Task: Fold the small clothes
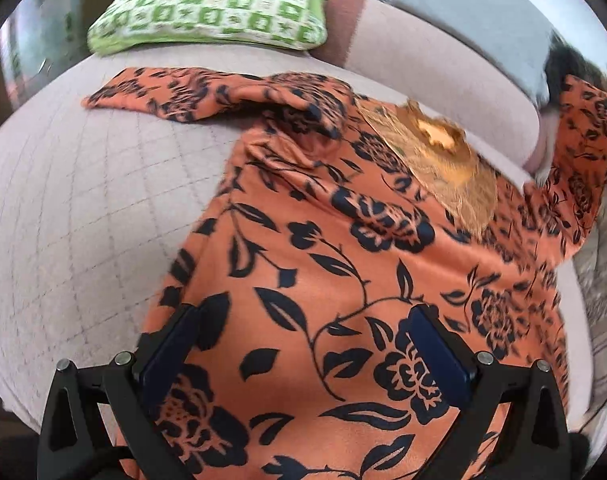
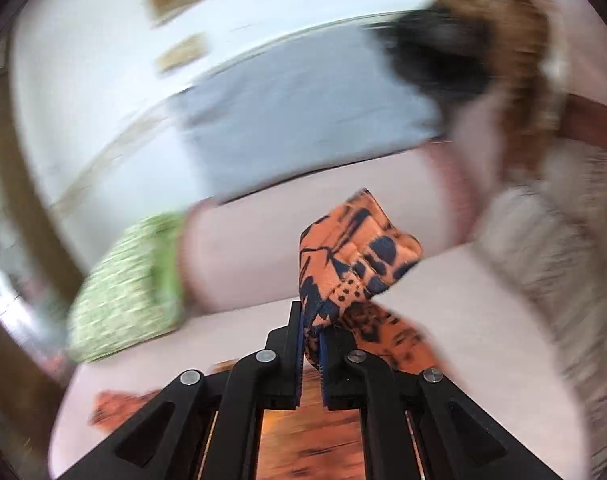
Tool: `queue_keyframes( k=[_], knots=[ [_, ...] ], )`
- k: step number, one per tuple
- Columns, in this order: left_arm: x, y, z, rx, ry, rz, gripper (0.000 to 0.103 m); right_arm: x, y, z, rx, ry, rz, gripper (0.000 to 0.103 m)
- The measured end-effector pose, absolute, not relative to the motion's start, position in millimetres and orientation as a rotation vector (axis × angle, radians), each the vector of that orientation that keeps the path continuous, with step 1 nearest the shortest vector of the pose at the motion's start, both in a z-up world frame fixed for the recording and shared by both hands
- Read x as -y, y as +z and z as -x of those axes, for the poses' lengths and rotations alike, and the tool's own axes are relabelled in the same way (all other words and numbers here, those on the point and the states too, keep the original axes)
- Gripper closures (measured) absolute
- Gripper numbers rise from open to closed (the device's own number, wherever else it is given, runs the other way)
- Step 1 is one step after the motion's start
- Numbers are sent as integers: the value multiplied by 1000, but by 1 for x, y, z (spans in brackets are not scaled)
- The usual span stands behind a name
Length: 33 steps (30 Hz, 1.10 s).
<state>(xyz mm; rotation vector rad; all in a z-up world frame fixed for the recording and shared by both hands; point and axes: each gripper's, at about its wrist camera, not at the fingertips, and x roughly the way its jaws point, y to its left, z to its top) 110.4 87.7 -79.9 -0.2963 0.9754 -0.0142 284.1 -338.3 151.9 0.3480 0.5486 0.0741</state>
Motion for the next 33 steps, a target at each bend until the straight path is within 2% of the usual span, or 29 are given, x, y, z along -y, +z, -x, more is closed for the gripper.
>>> queue_keyframes(
  k=[4, 6, 7, 9, 10, 13, 21, 25, 29, 33],
  knots=[
    [-103, -76, -106, -943, -4, 395, 0, 227, 111, -285, -624, 187, -322, 95],
    [-106, -75, -104, -933, 1, 403, 0, 176, 61, -296, -727, 211, -305, 93],
    [-106, -74, -104, -929, 3, 399, 0, 160, 40, -303, -775, 241, -280, 87],
    [-105, -72, -104, -923, 3, 384, 0, 124, -19, -318, -968, 293, -185, 46],
    [-105, -72, -104, -921, 2, 379, 0, 120, -41, -324, -1038, 304, -189, 20],
    [-103, -68, -102, -900, 1, 363, 0, 140, -52, -310, -1035, 322, -268, 19],
    [-76, -38, -113, -824, -63, 244, 0, 271, -17, -264, -904, 270, -457, 16],
    [-52, -20, -160, -820, -91, 171, 0, 338, -32, -236, -892, 223, -652, 16],
    [-18, -7, -208, -825, -151, 123, 0, 370, -46, -214, -865, 240, -717, 16],
    [5, -23, -253, -871, -110, 38, 0, 388, -51, -209, -821, 261, -808, 16]
  ],
)
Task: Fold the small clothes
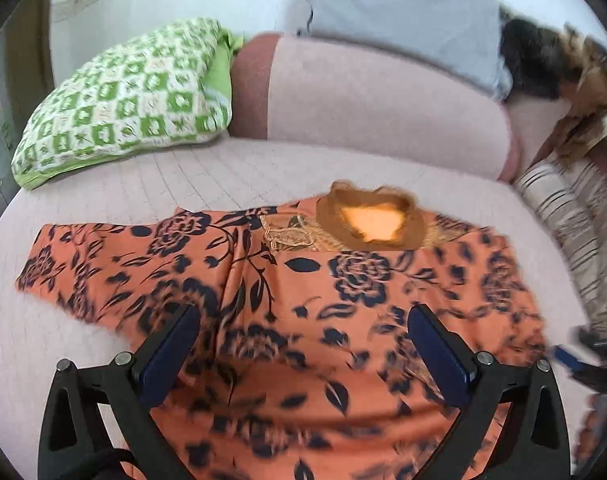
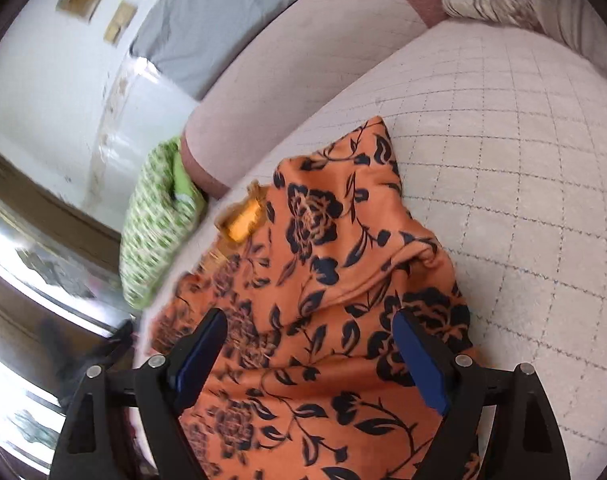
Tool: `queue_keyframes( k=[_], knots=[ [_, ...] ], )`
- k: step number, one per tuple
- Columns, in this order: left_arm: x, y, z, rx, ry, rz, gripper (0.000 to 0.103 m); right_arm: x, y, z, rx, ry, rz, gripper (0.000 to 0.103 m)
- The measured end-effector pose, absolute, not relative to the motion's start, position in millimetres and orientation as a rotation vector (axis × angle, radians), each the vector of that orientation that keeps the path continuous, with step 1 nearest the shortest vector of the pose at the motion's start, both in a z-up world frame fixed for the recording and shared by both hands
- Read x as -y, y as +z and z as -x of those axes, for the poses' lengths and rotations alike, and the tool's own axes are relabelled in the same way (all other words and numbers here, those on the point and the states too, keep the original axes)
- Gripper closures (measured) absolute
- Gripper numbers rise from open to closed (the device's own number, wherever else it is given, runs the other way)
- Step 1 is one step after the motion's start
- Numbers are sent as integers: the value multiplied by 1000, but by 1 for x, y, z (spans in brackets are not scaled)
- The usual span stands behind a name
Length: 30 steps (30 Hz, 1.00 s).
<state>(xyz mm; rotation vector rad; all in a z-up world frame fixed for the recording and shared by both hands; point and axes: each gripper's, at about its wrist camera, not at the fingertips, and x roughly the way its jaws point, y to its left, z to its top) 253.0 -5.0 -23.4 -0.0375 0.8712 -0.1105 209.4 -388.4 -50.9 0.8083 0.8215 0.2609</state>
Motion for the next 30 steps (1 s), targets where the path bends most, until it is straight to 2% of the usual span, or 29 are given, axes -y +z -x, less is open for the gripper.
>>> queue_keyframes(
  k=[2, 4, 9, 11, 14, 15, 16, 19, 21, 23, 25, 27, 28, 29, 30],
  knots=[
    [3, -57, -276, -981, -6, -25, 0, 396, -44, -210, -779, 276, -835, 16],
    [-7, -86, -287, -1071, 72, -67, 5, 405, -33, -215, -748, 220, -788, 16],
    [-14, -95, -274, -997, 76, -97, 4, 425, -49, -274, -885, 124, -676, 18],
    [-15, -96, -275, -1001, 69, -87, 4, 422, -63, -300, -971, 122, -621, 45],
    [-21, -98, -278, -995, 60, -82, 1, 411, -83, -312, -1070, 117, -590, 59],
    [-20, -100, -280, -987, 59, -89, 0, 407, -83, -311, -1062, 119, -562, 69],
    [-19, -99, -280, -982, 58, -95, 0, 404, -80, -310, -1062, 140, -537, 92],
    [-16, -97, -279, -972, 56, -104, 0, 395, -57, -299, -995, 104, -419, 94],
    [-15, -97, -276, -958, 58, -102, 0, 396, -51, -290, -952, 2, -363, 99],
    [-14, -97, -275, -953, 56, -111, 0, 407, -86, -289, -1053, -66, -389, 98],
    [-14, -95, -273, -946, 46, -117, 0, 422, -78, -276, -968, -11, -490, 95],
    [-16, -94, -275, -942, 48, -113, 1, 434, -66, -271, -916, -10, -577, 69],
    [-17, -92, -274, -927, 51, -103, 1, 439, -60, -275, -909, 1, -632, 20],
    [-18, -92, -274, -925, 50, -97, 1, 439, -57, -281, -906, 18, -663, 3],
    [-18, -93, -275, -932, 44, -95, 1, 437, -54, -289, -888, 38, -686, 3]
  ],
)
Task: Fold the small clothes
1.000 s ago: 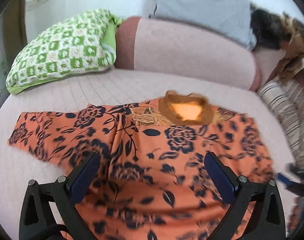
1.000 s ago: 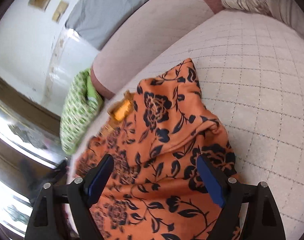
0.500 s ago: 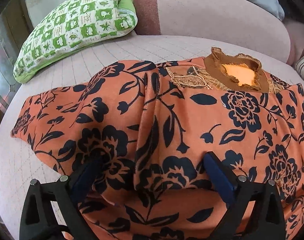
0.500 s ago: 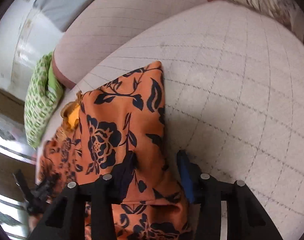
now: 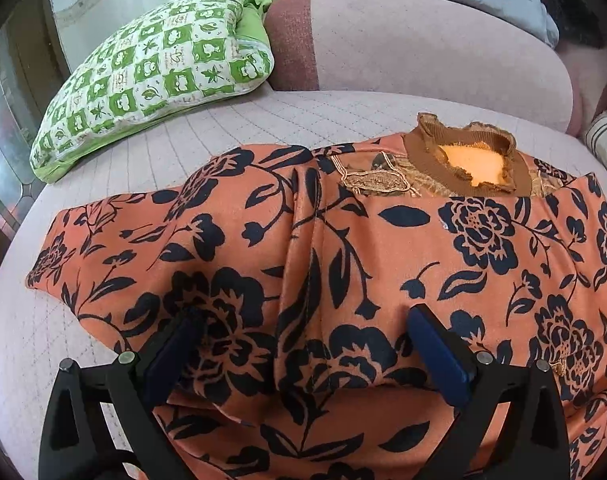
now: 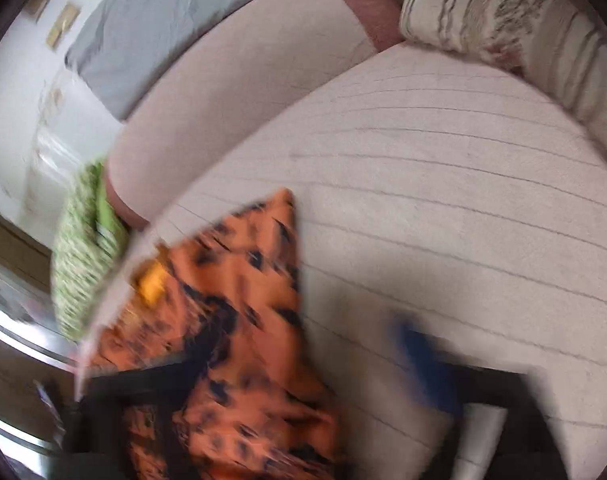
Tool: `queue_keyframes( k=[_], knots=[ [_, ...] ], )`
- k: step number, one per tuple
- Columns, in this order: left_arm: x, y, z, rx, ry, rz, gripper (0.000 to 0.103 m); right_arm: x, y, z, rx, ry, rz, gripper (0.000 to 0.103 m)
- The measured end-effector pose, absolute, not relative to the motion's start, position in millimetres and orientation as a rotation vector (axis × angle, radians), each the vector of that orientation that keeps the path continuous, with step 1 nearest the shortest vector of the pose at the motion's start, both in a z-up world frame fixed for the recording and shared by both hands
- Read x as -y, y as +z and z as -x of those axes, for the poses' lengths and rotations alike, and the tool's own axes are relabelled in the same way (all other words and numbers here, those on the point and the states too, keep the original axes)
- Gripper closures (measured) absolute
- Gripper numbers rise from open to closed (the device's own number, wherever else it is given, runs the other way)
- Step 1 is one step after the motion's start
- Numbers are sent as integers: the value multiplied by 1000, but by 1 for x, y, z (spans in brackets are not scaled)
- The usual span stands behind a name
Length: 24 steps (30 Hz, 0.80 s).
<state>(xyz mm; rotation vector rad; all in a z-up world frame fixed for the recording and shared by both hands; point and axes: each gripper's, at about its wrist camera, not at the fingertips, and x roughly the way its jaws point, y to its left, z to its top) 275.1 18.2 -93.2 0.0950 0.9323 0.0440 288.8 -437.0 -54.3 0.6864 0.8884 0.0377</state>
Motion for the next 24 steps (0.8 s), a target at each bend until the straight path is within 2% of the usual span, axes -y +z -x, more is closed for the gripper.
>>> queue_keyframes(
  k=[4, 6, 7, 12, 14, 15, 16, 19, 24],
  knots=[
    [-21, -97, -277, -936, 29, -90, 0, 417, -55, -342, -917, 114, -615, 6],
    [-22, -97, -277, -938, 25, -89, 1, 403, -74, -374, -1028, 148, -601, 41],
    [-22, -96, -277, -939, 22, -93, 1, 395, -78, -383, -1070, 117, -540, 92],
    [-20, -91, -279, -894, 22, -113, 1, 379, -55, -379, -982, 9, -281, 92],
    [-20, -100, -286, -940, 32, -119, 0, 395, -79, -379, -1011, -17, -386, 89],
    [-22, -103, -288, -951, 27, -105, 0, 398, -80, -375, -978, -9, -422, 88],
    [-24, -101, -290, -956, 27, -96, 0, 400, -78, -369, -950, 2, -453, 81],
    [-30, -93, -289, -952, 72, -94, 0, 417, -70, -356, -954, -49, -562, 75],
    [-31, -100, -285, -961, 81, -134, 0, 391, -32, -328, -885, 124, -540, 76]
  ],
)
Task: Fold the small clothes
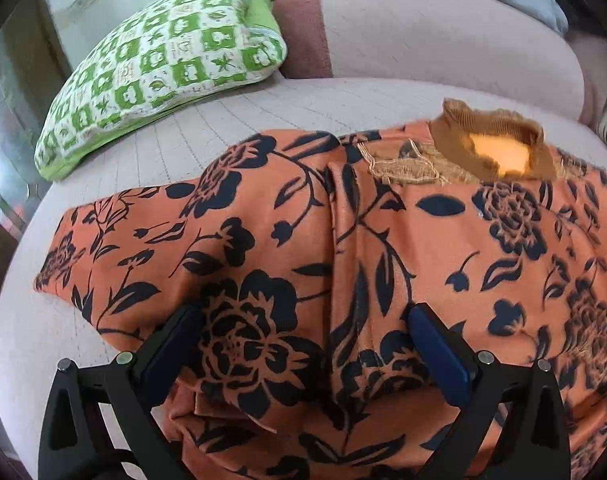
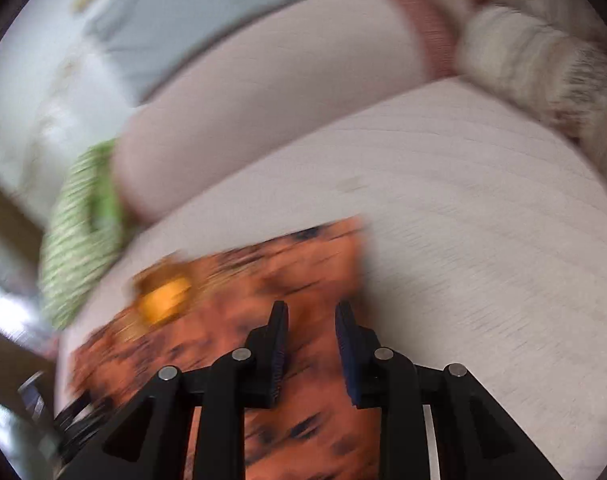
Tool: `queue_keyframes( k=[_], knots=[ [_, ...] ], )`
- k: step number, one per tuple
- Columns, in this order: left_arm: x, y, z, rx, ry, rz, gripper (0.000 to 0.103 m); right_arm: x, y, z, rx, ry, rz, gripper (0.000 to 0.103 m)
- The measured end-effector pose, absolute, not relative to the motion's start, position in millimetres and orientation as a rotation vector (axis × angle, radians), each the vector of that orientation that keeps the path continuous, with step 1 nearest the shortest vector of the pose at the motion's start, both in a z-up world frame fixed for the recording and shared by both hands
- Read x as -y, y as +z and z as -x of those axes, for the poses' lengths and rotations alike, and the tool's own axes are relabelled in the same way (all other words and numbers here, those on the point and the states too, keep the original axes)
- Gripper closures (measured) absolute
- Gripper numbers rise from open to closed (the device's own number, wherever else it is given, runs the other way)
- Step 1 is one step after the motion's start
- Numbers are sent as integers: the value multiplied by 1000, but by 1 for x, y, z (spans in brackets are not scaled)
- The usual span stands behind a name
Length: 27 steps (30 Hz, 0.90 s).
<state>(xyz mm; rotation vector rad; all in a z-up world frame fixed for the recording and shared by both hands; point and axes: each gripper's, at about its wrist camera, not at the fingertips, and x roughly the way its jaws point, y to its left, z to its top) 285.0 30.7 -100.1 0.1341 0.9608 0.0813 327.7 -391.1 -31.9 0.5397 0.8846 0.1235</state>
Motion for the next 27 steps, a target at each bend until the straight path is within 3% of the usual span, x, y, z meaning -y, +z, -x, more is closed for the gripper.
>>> queue_keyframes(
  k=[3, 4, 5, 6, 7, 9, 12, 17, 19, 24, 26, 27],
  knots=[
    [-35, -99, -288, -986, 105, -110, 0, 376, -59, -318, -995, 297, -597, 71],
    [-36, -97, -288, -995, 115, -111, 0, 387, -93, -320, -1120, 211, -639, 92],
    [-37, -95, -286, -995, 127, -118, 0, 407, -104, -313, -1098, 171, -743, 103],
    [-39, -93, -283, -984, 139, -125, 0, 419, -104, -306, -1069, 163, -823, 103],
    [-42, -94, -283, -975, 148, -139, 0, 421, -93, -299, -1038, 127, -814, 95],
    [-44, -97, -282, -969, 137, -130, 0, 408, -61, -298, -987, 113, -650, 95],
    [-47, -101, -284, -964, 139, -113, 0, 389, -40, -325, -962, 288, -674, 95],
    [-49, -98, -275, -952, 128, -99, 0, 373, -95, -409, -1129, 339, -740, 96],
    [-49, -93, -266, -930, 124, -102, 0, 369, -120, -422, -1146, 390, -924, 96],
    [-52, -70, -253, -847, 61, -32, 0, 348, -88, -394, -1010, 466, -817, 95],
    [-57, -67, -252, -868, 26, 47, 0, 366, -90, -379, -964, 245, -799, 84],
    [-59, -65, -251, -874, 1, 79, 0, 375, -97, -374, -997, 207, -814, 84]
  ],
)
